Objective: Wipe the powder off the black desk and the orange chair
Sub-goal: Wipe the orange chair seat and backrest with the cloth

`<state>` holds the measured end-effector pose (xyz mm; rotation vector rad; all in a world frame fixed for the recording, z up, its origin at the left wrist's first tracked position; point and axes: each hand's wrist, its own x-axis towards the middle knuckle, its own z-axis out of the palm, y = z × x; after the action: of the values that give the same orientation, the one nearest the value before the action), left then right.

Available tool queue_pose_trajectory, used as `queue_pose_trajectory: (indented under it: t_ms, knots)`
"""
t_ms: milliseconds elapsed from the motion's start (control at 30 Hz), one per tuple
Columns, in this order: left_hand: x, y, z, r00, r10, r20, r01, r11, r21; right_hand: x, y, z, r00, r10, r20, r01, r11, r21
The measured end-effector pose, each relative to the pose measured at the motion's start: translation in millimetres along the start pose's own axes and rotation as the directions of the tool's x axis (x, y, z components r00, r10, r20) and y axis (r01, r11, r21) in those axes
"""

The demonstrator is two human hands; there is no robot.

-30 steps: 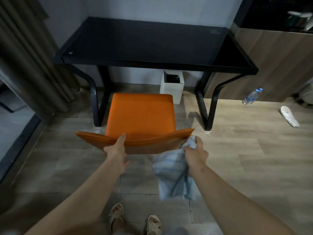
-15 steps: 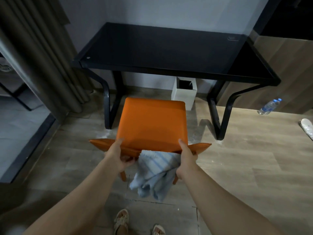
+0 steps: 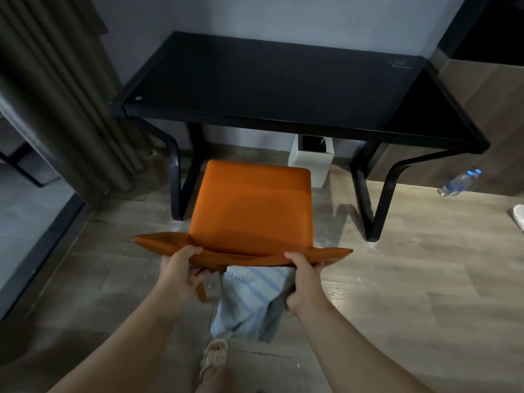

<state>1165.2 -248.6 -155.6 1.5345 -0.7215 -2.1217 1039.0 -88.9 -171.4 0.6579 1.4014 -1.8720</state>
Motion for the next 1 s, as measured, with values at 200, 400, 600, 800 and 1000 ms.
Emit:
queue_pose_trajectory:
  t_ms: [200,400,600,800,1000]
  knots:
    - [42.4,40.6,21.3,0.998,0.042,0.048,-0.041,0.999,-0.034,35.3,-10.3,48.2,1.000,-0.022,0.018,0.023,0.999,-0.034]
    - [115.2,101.8,63.8,0.998,0.025,0.058,-0.025,1.000,-0.008,89.1,-45.2,124.8,0.994,-0.107,0.012,0.106,0.994,0.008]
    - [180.1,167.0,109.6,0.996,0.018,0.086,-0.021,0.999,0.036,143.6,-77.3,201.4,0.994,-0.107,-0.021,0.107,0.994,-0.002]
    - [220.0,214.6,145.4,0.993,0.004,0.121,-0.009,0.999,0.047,188.1,-100.3,255.1,0.994,-0.099,-0.040,0.098,0.995,-0.014]
    - [243.2,233.0,170.3,0.992,0.002,0.125,-0.010,0.998,0.066,216.8,-116.8,279.9,0.991,-0.132,-0.017,0.131,0.991,-0.018]
